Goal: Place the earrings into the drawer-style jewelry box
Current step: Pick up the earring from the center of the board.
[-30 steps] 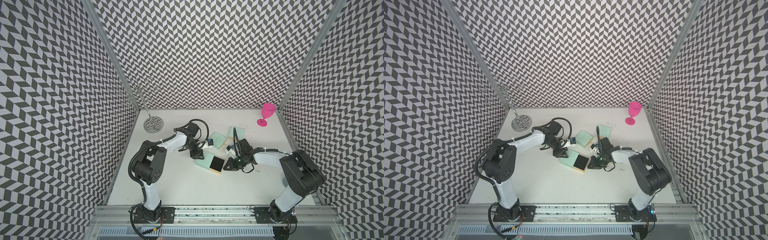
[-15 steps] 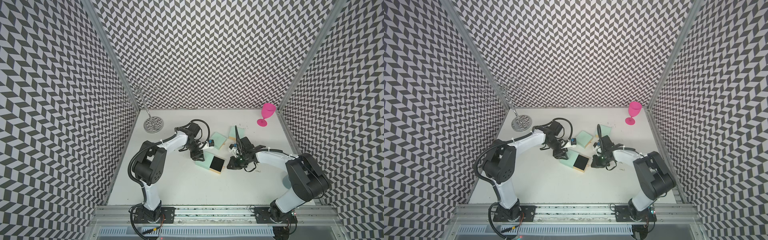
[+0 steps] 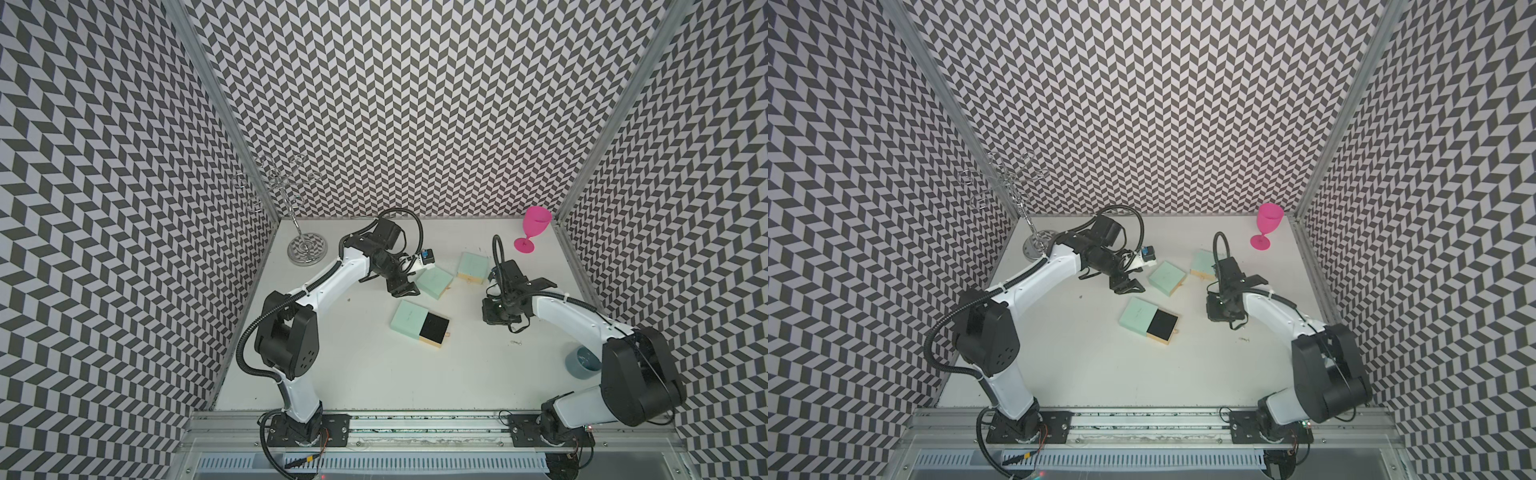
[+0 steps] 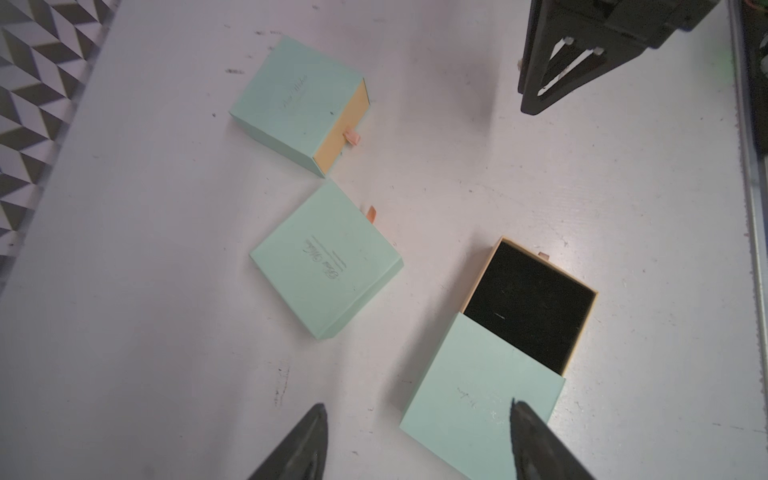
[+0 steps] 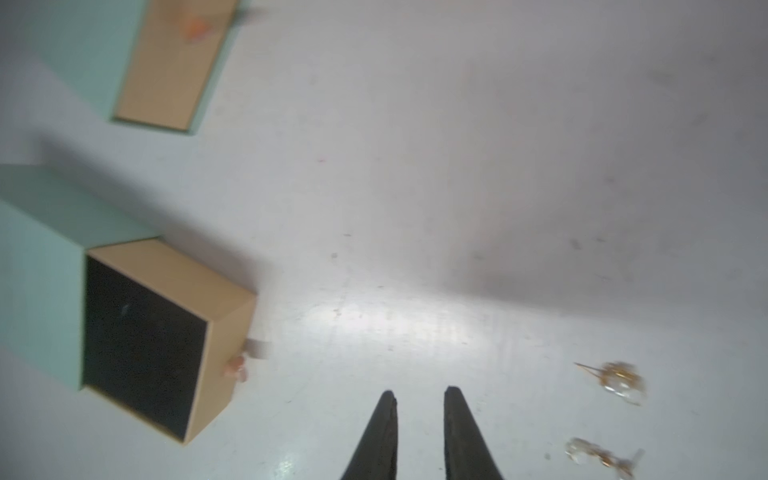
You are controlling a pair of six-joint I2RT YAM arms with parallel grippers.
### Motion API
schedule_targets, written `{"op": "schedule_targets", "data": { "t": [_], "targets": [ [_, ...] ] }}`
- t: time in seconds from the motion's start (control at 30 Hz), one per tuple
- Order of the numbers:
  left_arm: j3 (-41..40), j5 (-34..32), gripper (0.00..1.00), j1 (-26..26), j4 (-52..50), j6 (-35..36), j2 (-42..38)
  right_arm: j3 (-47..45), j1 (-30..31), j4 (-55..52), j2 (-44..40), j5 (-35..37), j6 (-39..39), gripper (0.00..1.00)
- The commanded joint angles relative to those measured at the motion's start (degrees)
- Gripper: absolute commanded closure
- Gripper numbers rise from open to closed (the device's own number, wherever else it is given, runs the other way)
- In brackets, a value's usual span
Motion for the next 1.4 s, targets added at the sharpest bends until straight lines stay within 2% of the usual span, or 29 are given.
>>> {"op": "schedule_targets", "data": {
  "t": [0.0,0.23,0.6,0.8,1.37],
  "targets": [
    [1.1,3.3,0.28,-0.3,0.1,-2.5,-1.9,0.9,-1.7,-5.2,-2.3,5.6,1.1,0.78],
    [-2.2,4.8,0.28,-0.3,1.5,-2.8,-2.5,2.9,-4.6,-8.4,-1.1,9.4,3.1,0.75],
    [-5.0,5.7,0.28,-0.3,4.1,-3.4,-3.5,1.9,-10.4,-6.5,3.6,7.2,1.4,0.74],
    [-6.0,5.3,0.28,-0.4,4.7,-3.5,-4.0,0.7,-10.6,-4.3,7.5,5.8,0.8,0.74],
    [-6.4,4.9,0.28,-0.3,5.5,-3.7,-3.3,-0.1,-10.4,-1.5,11.4,1.2,-0.5,0.75]
  ]
}}
